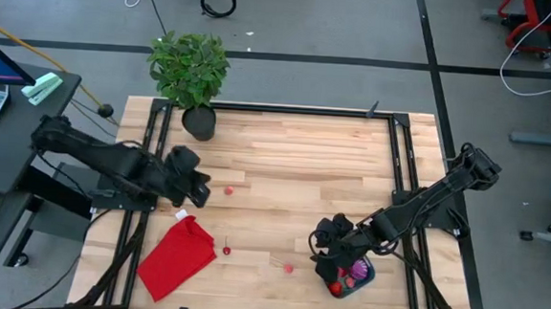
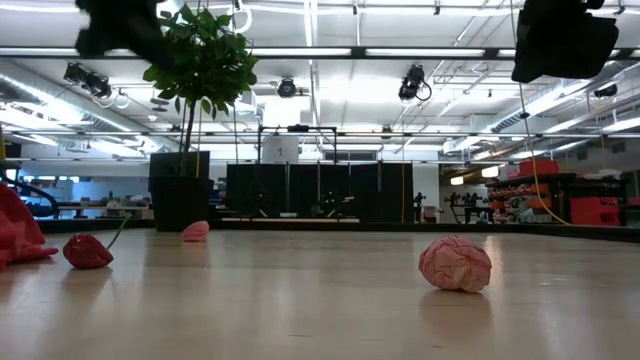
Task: Pick and placing Produce into tupperware
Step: Put the top peach into the bin
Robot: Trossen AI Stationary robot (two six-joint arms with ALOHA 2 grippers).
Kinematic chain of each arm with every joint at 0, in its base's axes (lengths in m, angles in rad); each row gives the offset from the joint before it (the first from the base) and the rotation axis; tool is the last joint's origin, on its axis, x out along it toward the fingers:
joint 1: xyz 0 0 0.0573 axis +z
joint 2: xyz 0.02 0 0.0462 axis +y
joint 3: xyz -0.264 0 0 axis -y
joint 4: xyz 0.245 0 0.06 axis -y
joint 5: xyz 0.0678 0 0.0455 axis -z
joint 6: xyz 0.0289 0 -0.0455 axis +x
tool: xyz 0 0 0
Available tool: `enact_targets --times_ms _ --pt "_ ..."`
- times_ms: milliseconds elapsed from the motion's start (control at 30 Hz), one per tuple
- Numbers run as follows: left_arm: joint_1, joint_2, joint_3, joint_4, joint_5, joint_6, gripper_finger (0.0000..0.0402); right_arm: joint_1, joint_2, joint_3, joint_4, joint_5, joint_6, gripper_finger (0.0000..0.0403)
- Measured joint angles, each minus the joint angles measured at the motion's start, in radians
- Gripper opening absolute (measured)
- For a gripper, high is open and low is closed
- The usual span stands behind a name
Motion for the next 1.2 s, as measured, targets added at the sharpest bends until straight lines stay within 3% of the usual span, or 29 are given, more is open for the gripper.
enact_targets --times_ms 200,467,700,867,1200 --pt "0.089 0.0 -0.198 0.171 0.068 0.002 0.0054 0.0 0.0 0.0 0.01 0.0 0.082 0.0215" --pt "0.213 0.0 -0.333 0.31 0.126 0.085 0.0169 0.001 0.0 0.0 0.01 0.0 0.102 0.0215" --pt "0.233 0.0 -0.403 0.496 0.14 0.15 0.025 0.001 0.0 0.0 0.01 0.021 0.103 0.0214" --pt "0.233 0.027 -0.415 0.527 0.141 0.103 0.0262 0.0 0.0 0.0 0.01 0.067 0.102 0.0214" --pt "0.23 0.227 -0.416 0.635 0.157 0.087 0.0235 0.0 0.0 0.0 0.02 0.081 0.097 0.0214"
